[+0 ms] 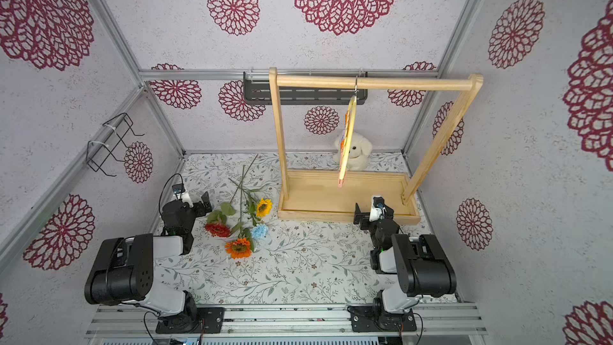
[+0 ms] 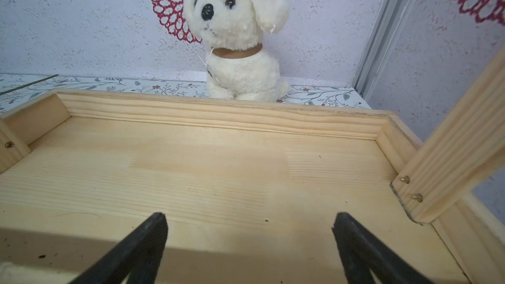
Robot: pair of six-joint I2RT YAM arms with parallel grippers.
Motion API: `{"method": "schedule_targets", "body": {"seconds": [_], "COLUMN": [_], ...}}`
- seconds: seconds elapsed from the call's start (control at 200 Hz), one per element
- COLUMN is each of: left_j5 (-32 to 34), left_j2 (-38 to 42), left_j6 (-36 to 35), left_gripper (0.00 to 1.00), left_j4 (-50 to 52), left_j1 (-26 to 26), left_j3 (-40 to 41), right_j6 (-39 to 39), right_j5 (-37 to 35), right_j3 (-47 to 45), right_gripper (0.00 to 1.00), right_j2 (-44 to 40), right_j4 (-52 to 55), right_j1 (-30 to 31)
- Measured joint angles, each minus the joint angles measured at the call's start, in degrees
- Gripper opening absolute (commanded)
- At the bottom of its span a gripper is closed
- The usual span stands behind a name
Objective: Dry the flowers on a clothes hanger
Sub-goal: Move the clothesline to the center of the board.
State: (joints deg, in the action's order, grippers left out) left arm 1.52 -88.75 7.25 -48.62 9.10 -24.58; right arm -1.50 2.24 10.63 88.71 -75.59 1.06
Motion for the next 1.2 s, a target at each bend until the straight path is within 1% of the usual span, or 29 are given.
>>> {"method": "schedule_targets", "body": {"seconds": [0.76,0.826,0.911,1.026,1.131,1.166,1.201], "left_j5": [0.0,-1.6,-3.6,-5.0,-5.3,-4.8,-3.5], "left_j2": [0.0,0.8,4.1,9.9,15.3,16.3,16.7], "left_j6": [0.0,-0.3,-0.1,2.6,7.8,10.2,14.2], "left_gripper": [0.98,0.97,0.97,0.97,0.97,0.97,0.98], "left_j4": [0.0,3.1,13.5,22.9,29.6,32.0,35.0], "left_j1": [0.0,0.0,-0.2,-0.2,-0.3,-0.3,-0.3], "left_j3": [0.0,-0.7,-5.0,-11.0,-14.8,-16.5,-18.5], "right_j6": [0.1,0.1,0.0,-0.1,1.0,2.8,5.2], "right_j5": [-0.1,-0.4,0.8,3.7,4.0,2.6,0.2], "right_j3": [0.0,-0.9,-2.9,-2.5,0.0,1.0,2.0], "right_gripper": [0.99,0.99,0.99,0.99,0.99,0.99,0.99], "right_j2": [-0.5,-3.1,-9.3,-20.3,-29.0,-32.1,-34.9], "right_j4": [0.2,0.3,1.7,9.7,18.3,21.6,25.4], "right_j1": [0.0,0.0,0.0,0.2,0.5,0.5,0.6]}}
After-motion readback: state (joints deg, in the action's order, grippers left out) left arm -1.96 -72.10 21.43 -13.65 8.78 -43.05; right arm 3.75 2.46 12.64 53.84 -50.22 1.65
